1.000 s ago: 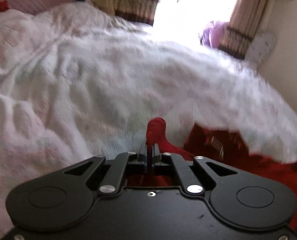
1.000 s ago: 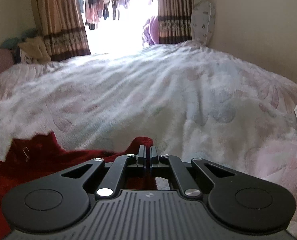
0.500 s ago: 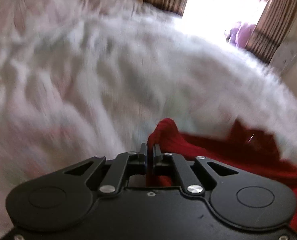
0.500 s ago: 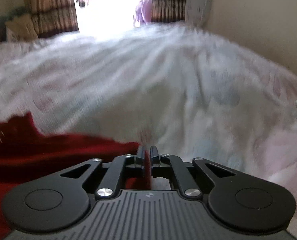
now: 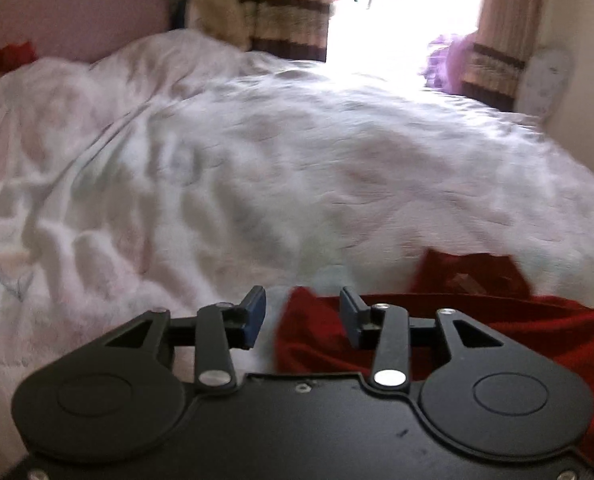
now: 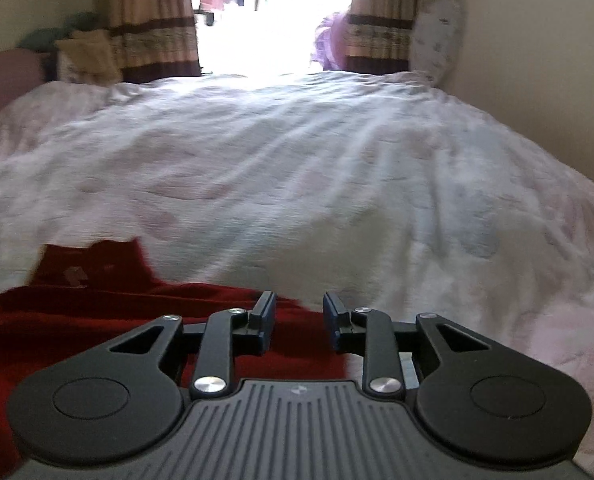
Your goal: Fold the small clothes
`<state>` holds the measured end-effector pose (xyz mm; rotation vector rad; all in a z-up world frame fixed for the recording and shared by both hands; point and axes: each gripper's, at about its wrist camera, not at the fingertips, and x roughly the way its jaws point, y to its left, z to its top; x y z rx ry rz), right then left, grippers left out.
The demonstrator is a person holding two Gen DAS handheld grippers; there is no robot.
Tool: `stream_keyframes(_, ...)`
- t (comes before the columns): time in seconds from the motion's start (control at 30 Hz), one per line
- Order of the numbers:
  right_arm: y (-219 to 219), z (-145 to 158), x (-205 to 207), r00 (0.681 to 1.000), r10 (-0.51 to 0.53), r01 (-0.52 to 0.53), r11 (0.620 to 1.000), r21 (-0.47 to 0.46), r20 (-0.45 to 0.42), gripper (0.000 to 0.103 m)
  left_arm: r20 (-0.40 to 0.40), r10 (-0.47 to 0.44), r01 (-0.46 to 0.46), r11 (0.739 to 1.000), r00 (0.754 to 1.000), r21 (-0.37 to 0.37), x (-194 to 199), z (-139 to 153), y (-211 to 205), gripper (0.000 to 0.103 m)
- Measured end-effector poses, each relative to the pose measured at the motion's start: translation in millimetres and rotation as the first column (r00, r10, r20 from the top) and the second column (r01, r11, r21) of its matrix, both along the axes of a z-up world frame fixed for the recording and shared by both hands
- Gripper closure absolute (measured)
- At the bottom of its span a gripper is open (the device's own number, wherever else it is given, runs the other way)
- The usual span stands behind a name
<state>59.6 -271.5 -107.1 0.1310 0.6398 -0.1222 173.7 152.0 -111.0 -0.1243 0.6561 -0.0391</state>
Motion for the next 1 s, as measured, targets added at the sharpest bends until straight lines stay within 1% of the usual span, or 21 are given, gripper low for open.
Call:
stream_keyframes(0.1, 11, 7, -1, 0.998, 0.057, -0.057, 0.997, 0.059, -0.007, 0.068, -0.01, -0.081, 0.081, 0.997, 0.997, -0.012, -12, 3, -18, 0.059)
stream_keyframes(0.17, 19, 7, -3, 0.996, 0.086, -0.085, 0.992, 0.089, -0.011, 0.068, -0.043, -0.145, 0.145, 0.989, 0.988, -0.022, -16, -3, -33, 0.059)
stream_keyframes(0.2, 24, 6, -6, 0.995, 0.099, -0.097, 0.991, 0.089, -0.014, 0.068, -0.065, -0.18, 0.179, 0.984, 0.982, -0.019, -18, -9, -41, 0.059)
stream_keyframes(0.27, 31, -4, -8, 0.991, 0.125, -0.122, 0.99, 0.064, -0.049, 0.068, -0.107, -0.239, 0.24, 0.971, 0.965, -0.004, -26, -20, -56, 0.059)
stream_keyframes(0.3, 33, -13, -7, 0.991, 0.109, -0.107, 0.994, 0.027, -0.083, 0.069, -0.142, -0.27, 0.274, 0.962, 0.952, 0.007, -29, -29, -63, 0.058)
stream_keyframes(0.33, 33, -24, -7, 0.992, 0.059, -0.064, 0.997, -0.043, -0.108, 0.068, -0.191, -0.293, 0.303, 0.953, 0.937, 0.022, -32, -39, -68, 0.058)
stream_keyframes(0.37, 32, -36, -6, 0.992, -0.011, -0.007, 0.99, -0.138, -0.129, 0.051, -0.277, -0.308, 0.333, 0.942, 0.91, 0.047, -32, -55, -72, 0.056)
stream_keyframes(0.4, 26, -50, -4, 0.989, -0.022, -0.002, 0.987, -0.163, -0.144, 0.045, -0.351, -0.321, 0.365, 0.929, 0.879, 0.065, -33, -69, -72, 0.056)
stream_keyframes(0.43, 17, -58, -3, 0.989, -0.007, -0.01, 0.993, -0.116, -0.146, 0.046, -0.355, -0.337, 0.378, 0.924, 0.872, 0.05, -38, -76, -66, 0.056)
stream_keyframes(0.47, 6, -61, 0, 0.988, -0.007, 0.0, 0.999, -0.045, -0.155, 0.046, -0.333, -0.338, 0.364, 0.931, 0.88, 0.016, -44, -77, -57, 0.056)
stream_keyframes(0.5, 0, -60, 2, 0.988, -0.015, 0.014, 1.0, -0.011, -0.154, 0.046, -0.326, -0.332, 0.345, 0.938, 0.885, -0.019, -48, -75, -47, 0.056)
stream_keyframes(0.53, -3, -58, 3, 0.988, -0.028, 0.029, 1.0, 0.002, -0.149, 0.046, -0.324, -0.329, 0.337, 0.941, 0.887, -0.031, -51, -74, -41, 0.056)
stream_keyframes(0.6, -4, -54, -1, 0.99, -0.056, 0.058, 0.998, 0.008, -0.131, 0.048, -0.324, -0.313, 0.324, 0.946, 0.893, -0.02, -59, -70, -30, 0.054)
stream_keyframes(0.63, -4, -51, -5, 0.991, -0.062, 0.065, 0.998, 0.017, -0.118, 0.048, -0.323, -0.304, 0.317, 0.948, 0.896, -0.014, -64, -69, -24, 0.053)
stream_keyframes(0.7, -1, -45, -15, 0.993, -0.064, 0.065, 0.998, 0.008, -0.098, 0.052, -0.319, -0.287, 0.298, 0.954, 0.903, -0.016, -71, -67, -14, 0.052)
stream_keyframes(0.77, 4, -31, -27, 0.995, -0.065, 0.065, 0.998, -0.006, -0.072, 0.066, -0.298, -0.253, 0.252, 0.967, 0.92, -0.042, -77, -60, -3, 0.053)
stream_keyframes(0.8, 8, -24, -35, 0.997, -0.058, 0.058, 0.998, 0.004, -0.052, 0.069, -0.283, -0.237, 0.233, 0.971, 0.929, -0.049, -77, -55, -2, 0.054)
stream_keyframes(0.83, 11, -18, -40, 0.998, -0.049, 0.049, 0.999, 0.02, -0.034, 0.07, -0.252, -0.22, 0.215, 0.975, 0.942, -0.047, -77, -44, -3, 0.054)
stream_keyframes(0.9, 24, -9, -45, 1.0, -0.001, 0.0, 0.998, 0.068, 0.008, 0.073, -0.153, -0.202, 0.195, 0.979, 0.967, -0.06, -81, -33, -5, 0.054)
stream_keyframes(0.97, 44, -5, -43, 0.997, 0.067, -0.071, 0.993, 0.093, 0.044, 0.079, -0.08, -0.178, 0.169, 0.98, 0.981, -0.106, -73, -28, -9, 0.054)
stream_keyframes(1.0, 58, -7, -38, 0.993, 0.102, -0.107, 0.991, 0.085, 0.059, 0.081, -0.046, -0.164, 0.156, 0.977, 0.985, -0.142, -65, -27, -13, 0.054)
